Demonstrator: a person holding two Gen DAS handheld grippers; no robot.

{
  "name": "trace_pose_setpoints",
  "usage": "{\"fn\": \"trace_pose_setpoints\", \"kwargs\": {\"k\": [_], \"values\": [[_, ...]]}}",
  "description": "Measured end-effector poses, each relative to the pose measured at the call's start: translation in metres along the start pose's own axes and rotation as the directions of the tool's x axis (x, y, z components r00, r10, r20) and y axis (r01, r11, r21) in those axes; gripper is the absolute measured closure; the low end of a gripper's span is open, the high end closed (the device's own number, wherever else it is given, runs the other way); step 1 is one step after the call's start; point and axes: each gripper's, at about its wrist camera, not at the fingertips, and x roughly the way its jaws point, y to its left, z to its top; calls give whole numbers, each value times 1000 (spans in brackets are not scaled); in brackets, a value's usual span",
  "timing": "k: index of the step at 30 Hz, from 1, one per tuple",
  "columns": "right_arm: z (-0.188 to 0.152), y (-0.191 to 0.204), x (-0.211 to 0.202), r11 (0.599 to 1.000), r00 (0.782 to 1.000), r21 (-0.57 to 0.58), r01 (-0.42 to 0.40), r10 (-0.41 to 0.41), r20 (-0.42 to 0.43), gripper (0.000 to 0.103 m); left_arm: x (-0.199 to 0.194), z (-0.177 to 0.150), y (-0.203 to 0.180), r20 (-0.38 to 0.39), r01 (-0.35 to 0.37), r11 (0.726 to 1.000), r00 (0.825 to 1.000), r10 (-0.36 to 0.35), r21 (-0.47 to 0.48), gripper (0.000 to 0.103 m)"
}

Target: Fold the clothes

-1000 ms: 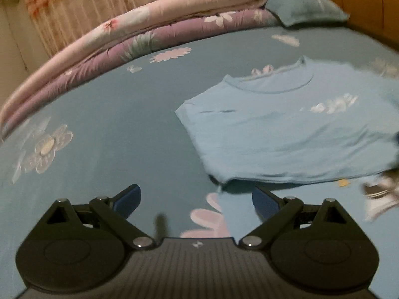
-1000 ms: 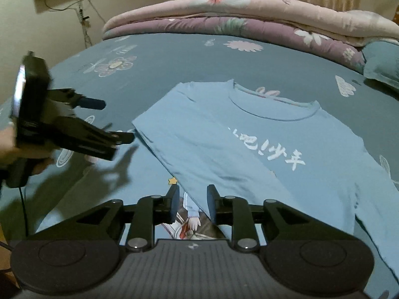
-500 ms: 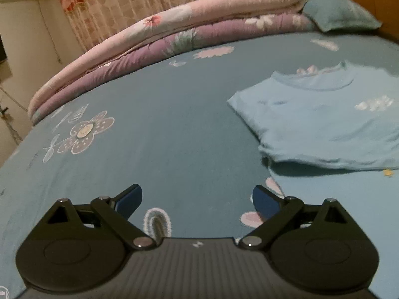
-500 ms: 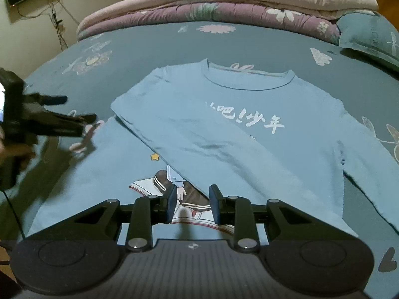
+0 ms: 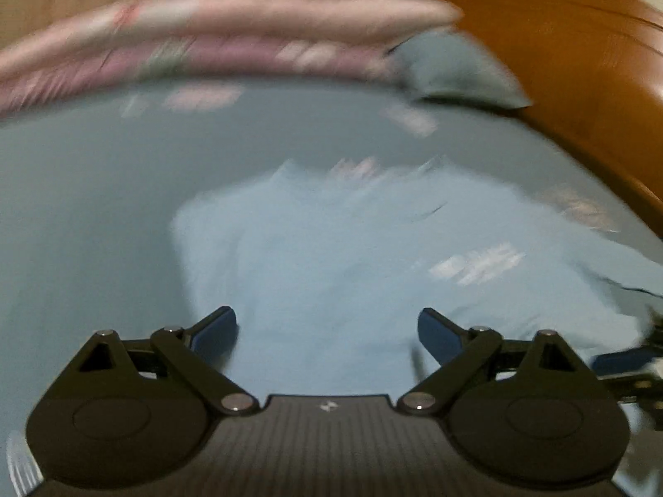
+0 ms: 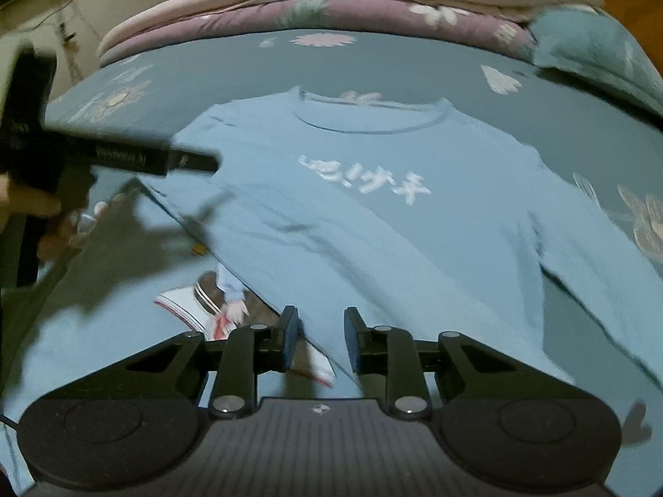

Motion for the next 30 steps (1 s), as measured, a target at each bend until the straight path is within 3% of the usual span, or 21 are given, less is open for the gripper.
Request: {"fn": "trace_pose_setpoints", "kwargs": {"k": [4,6,8,10,14,19,25,27,30], "values": [[-10,-10,-6,999,1000,38,5,-5,-8,74,-23,0,1,-19,-2,1000,1000,2,8,12],[-12,-13,-10,999,1000,51,0,0,5,74,-29,12,2,13,21,1000,1000,-21,23,11],[-10,-17,-8,998,1000,63,-3,2,7,74,-21,27,0,63,26,999,998,-29,44,11],[-9,-16,-7,998,1000,62,0,-1,8,74,-1,39,-2,66,27,999,997,-30,41,11],[-11,-15,-12,998,1000,64,-6,5,18,74,47,45,8,0,-82,996,997,82,27,11],[-23,-25,-24,997,1000,80,23,-24,10,74,41,50,13,-5,-139,990,990,139,30,11],[-24,-41,-26,991,997,120,56,-61,41,74,-1,44,-23,46,-39,991,998,33,130,10],[-29,-45,-21,990,998,126,64,-67,21,74,2,32,-40,20,-13,981,1000,10,193,10],[-41,-48,-29,990,997,113,79,-81,11,74,15,8,-59,-75,-37,958,995,61,285,10]]}}
